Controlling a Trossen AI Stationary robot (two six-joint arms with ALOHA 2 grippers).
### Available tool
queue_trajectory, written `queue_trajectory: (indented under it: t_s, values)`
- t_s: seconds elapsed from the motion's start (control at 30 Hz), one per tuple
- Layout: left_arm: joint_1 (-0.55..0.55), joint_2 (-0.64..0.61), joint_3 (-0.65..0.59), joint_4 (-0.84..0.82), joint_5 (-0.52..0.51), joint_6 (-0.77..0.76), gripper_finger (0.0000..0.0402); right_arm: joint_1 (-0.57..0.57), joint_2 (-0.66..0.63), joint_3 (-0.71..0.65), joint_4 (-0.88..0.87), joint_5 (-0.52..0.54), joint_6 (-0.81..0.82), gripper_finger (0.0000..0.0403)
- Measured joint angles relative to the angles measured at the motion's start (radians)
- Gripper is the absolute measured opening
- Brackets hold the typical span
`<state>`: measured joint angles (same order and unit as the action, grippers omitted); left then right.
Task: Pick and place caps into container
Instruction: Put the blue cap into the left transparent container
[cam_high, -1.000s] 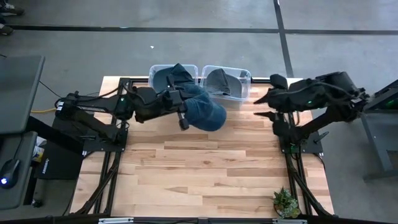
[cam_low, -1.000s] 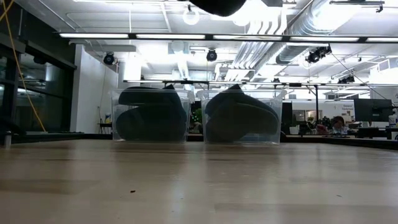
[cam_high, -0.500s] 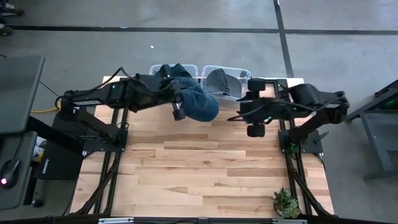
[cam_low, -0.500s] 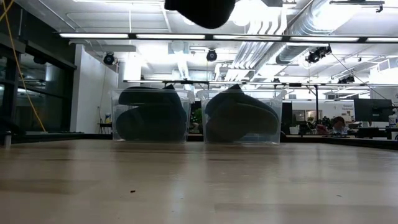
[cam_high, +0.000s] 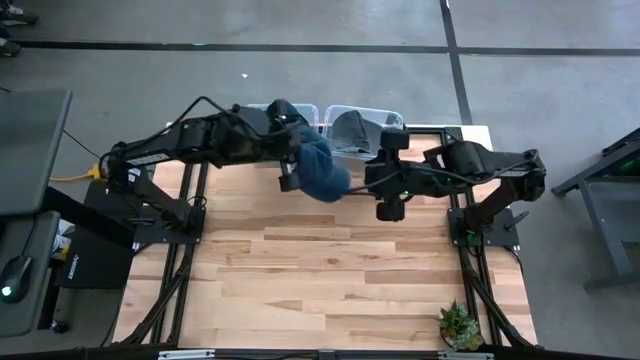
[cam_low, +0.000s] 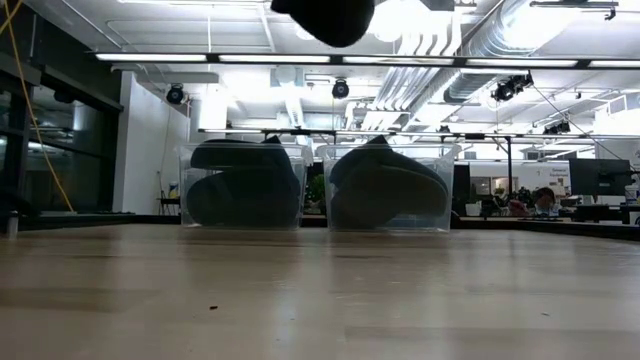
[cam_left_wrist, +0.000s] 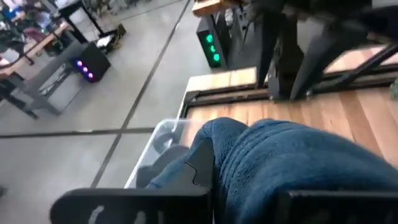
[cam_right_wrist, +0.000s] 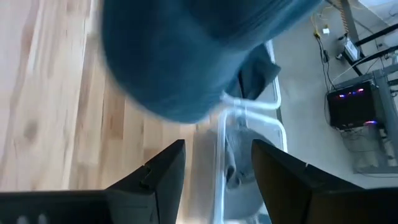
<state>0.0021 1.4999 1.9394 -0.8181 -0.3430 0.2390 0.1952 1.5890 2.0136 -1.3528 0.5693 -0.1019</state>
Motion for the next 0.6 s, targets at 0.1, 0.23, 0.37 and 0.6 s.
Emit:
queue_trajectory:
  t_s: [0.1,0.23,0.37,0.6]
  values:
    - [0.0,0.016,0.001,-0.037,0.025,-0.003,0.0,-0.01,-0.001,0.0,0.081,-0.022,0.023,0.0179]
    - [-0.002,0.02,0.007,-0.036,0.076,0.001,0.0,-0.018,-0.009,0.0,0.215,-0.063,0.023,0.0179]
    - [-0.002,0.032,0.004,-0.053,0.088,0.002,0.0,-0.035,-0.011,0.0,0.269,-0.122,0.033,0.0179]
    - [-0.002,0.027,0.005,-0.044,0.105,0.008,0.0,-0.137,-0.011,0.0,0.35,-0.341,0.13,0.0179]
